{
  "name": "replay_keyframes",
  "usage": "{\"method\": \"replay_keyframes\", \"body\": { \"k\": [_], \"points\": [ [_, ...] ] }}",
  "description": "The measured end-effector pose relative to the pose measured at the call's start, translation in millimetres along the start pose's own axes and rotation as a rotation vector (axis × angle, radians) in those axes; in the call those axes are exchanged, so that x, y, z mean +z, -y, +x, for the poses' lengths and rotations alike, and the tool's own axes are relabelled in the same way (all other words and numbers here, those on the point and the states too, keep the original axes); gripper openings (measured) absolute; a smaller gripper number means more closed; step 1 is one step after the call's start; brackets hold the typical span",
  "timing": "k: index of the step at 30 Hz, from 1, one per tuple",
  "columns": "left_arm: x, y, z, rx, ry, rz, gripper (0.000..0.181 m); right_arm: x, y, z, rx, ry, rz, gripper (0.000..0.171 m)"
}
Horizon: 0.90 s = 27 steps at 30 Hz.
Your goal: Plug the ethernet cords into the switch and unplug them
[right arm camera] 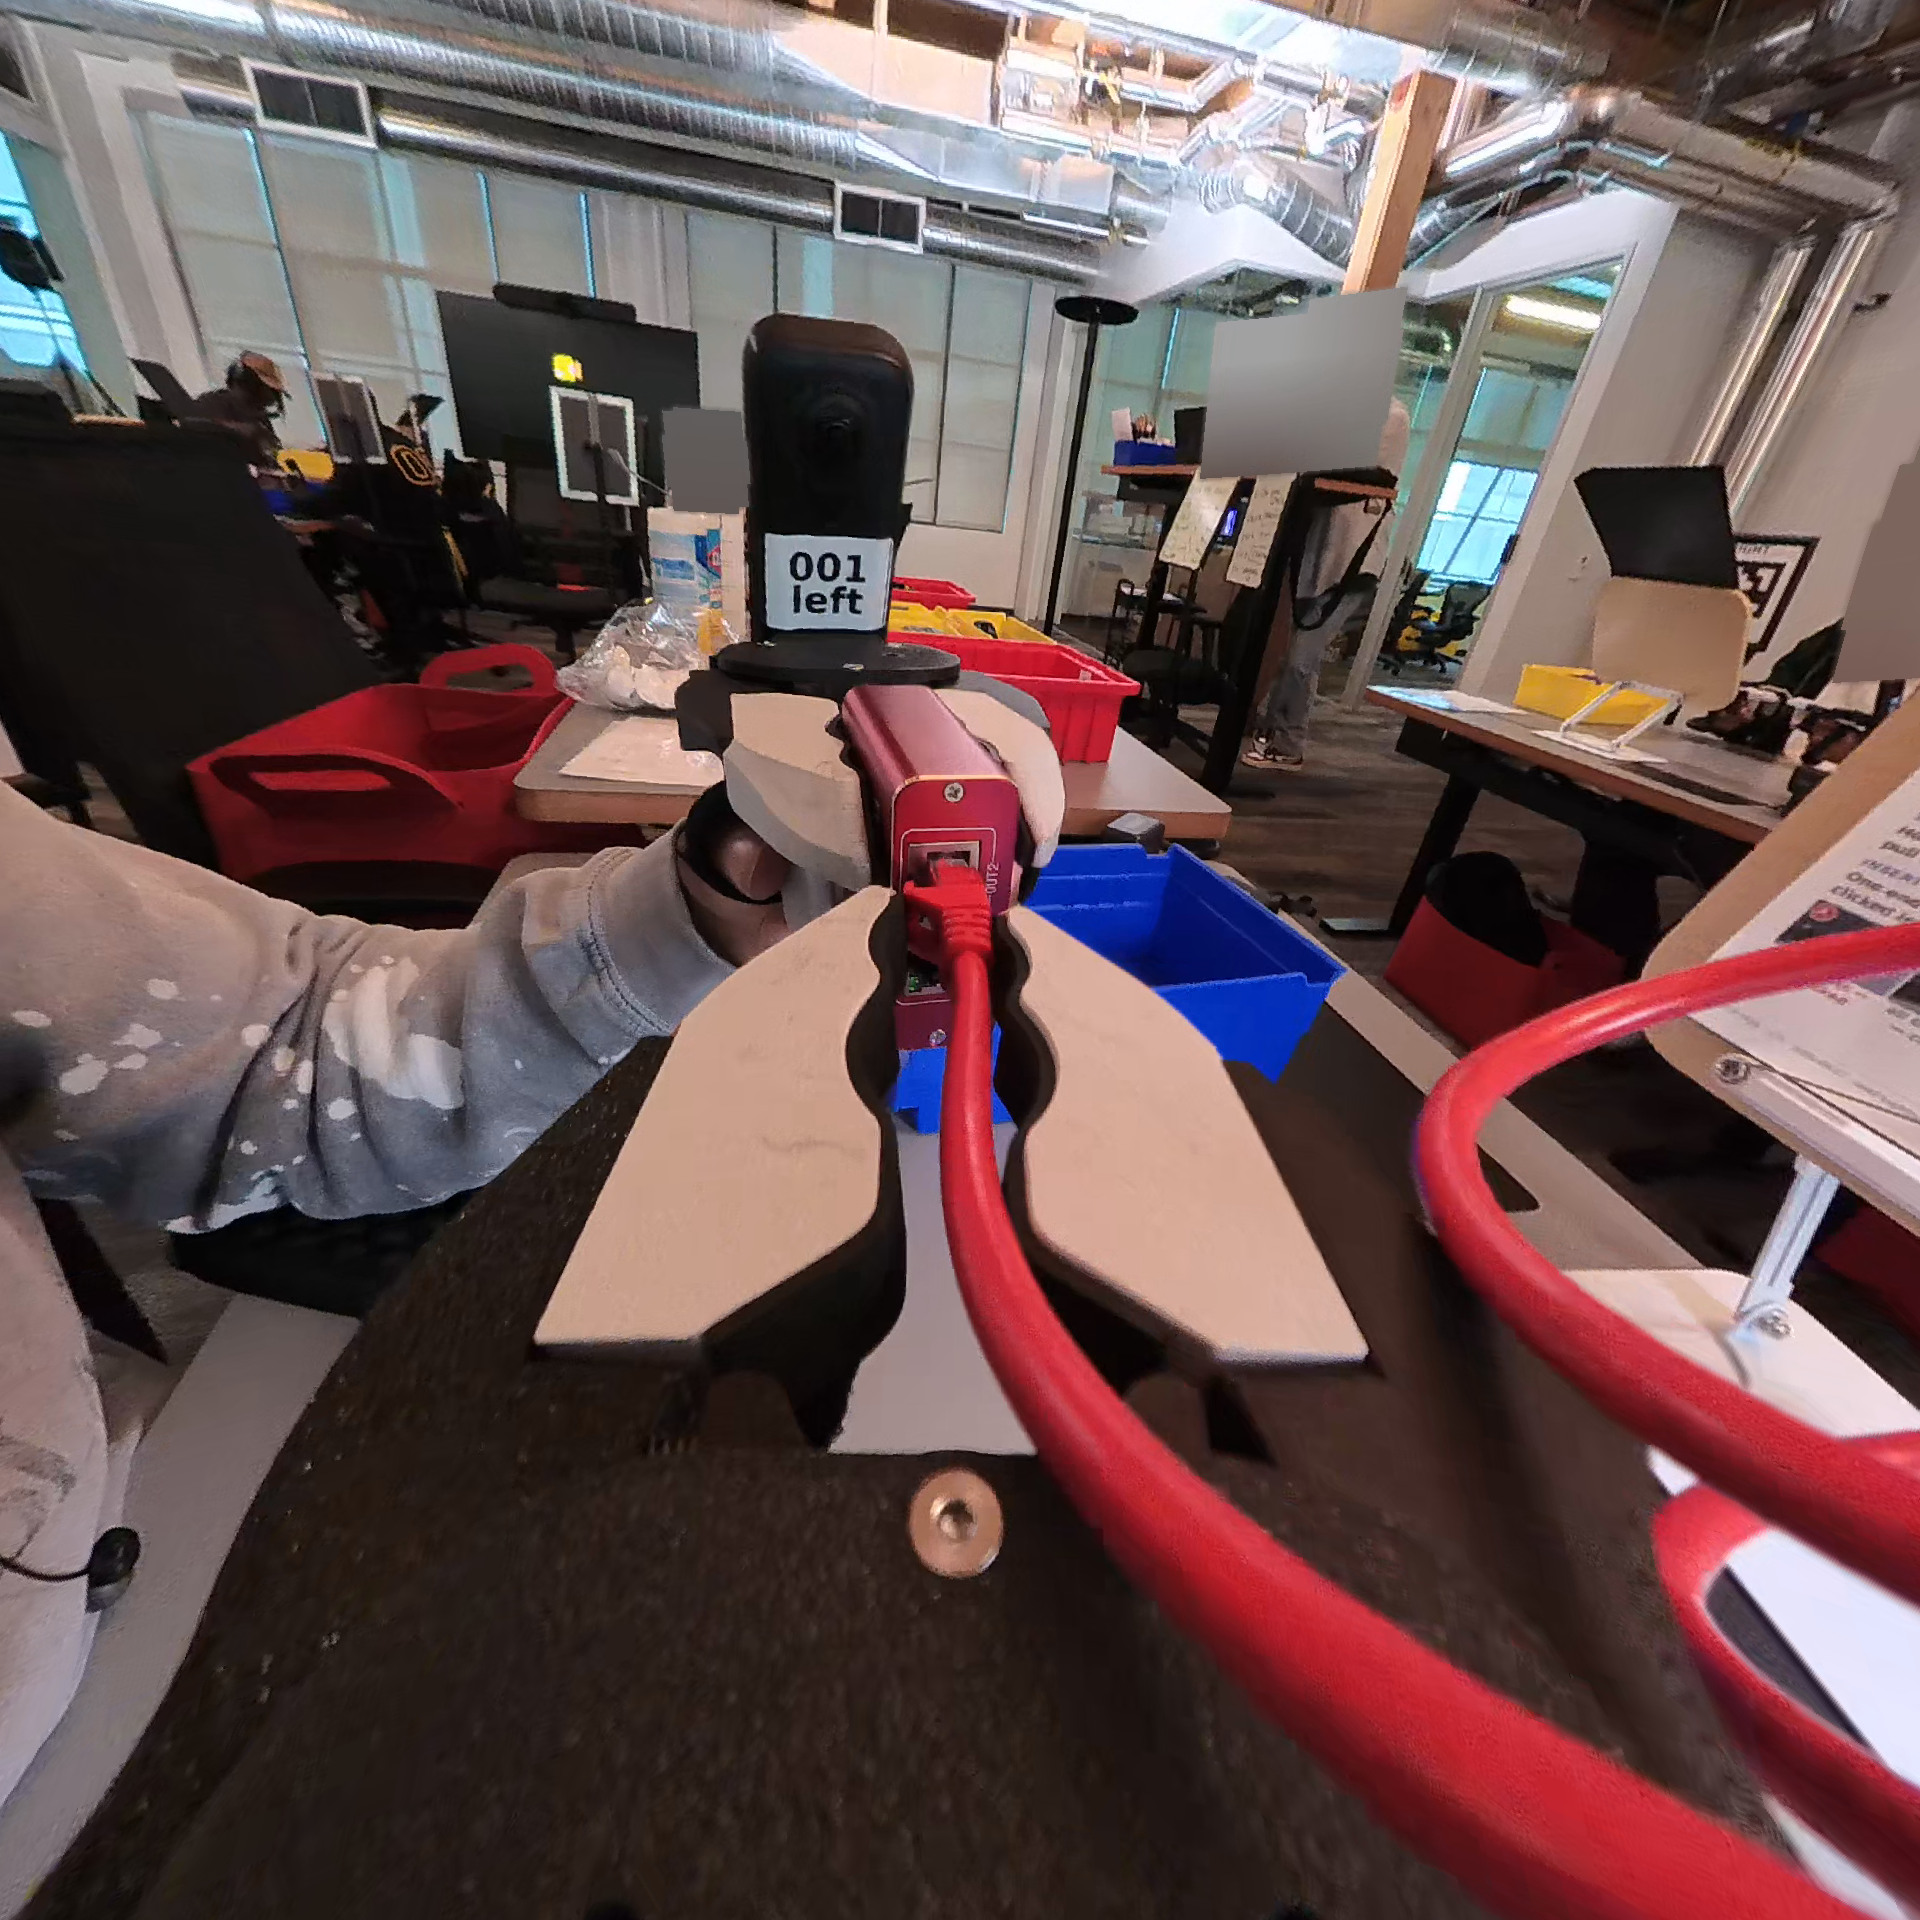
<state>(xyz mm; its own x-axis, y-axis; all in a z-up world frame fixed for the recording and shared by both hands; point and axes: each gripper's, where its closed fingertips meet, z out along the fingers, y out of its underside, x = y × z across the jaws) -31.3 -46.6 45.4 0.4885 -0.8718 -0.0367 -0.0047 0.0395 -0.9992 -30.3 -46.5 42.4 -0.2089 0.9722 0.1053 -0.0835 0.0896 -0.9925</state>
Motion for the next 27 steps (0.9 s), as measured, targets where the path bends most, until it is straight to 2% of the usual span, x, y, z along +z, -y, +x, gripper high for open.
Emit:
{"method": "replay_keyframes", "body": {
  "k": [8,14,17,18,20,21,23,25,27],
  "points": [
    [4.7,0.3,3.4,-0.004,-0.002,0.02,0.03,-3.7,5.6,0.8,0.0,0.004,0.047,0.014],
    [1.7,9.2,8.8,0.197,0.1,-0.013,0.031,-3.1,11.3,-5.2,-0.072,-0.015,0.061,0.015],
    [-0.4,8.5,6.4,0.206,0.108,-0.031,0.031,-5.5,10.2,-3.4,-0.094,-0.028,0.037,0.015],
    [-10.9,16.1,-0.5,0.183,0.135,0.02,0.031,-16.4,14.1,12.0,-0.11,-0.114,0.054,0.013],
    [-51.0,43.4,-11.1,0.089,0.135,0.181,0.031,-43.5,24.4,21.2,-0.033,-0.08,0.083,0.013],
    [-61.4,46.8,-13.5,0.089,0.146,0.188,0.031,-40.0,17.4,15.1,-0.1,-0.085,-0.001,0.013],
    [-58.0,39.6,-17.0,0.103,0.173,0.119,0.031,-23.7,5.4,-1.9,-0.155,-0.042,-0.129,0.013],
    [-51.0,33.0,-19.5,0.045,0.155,0.097,0.031,-24.2,2.9,8.9,-0.083,-0.051,-0.202,0.014],
    [-54.2,32.5,-25.1,0.002,0.165,0.113,0.031,-42.4,-2.9,24.9,0.049,-0.026,-0.308,0.013]
  ]
}}
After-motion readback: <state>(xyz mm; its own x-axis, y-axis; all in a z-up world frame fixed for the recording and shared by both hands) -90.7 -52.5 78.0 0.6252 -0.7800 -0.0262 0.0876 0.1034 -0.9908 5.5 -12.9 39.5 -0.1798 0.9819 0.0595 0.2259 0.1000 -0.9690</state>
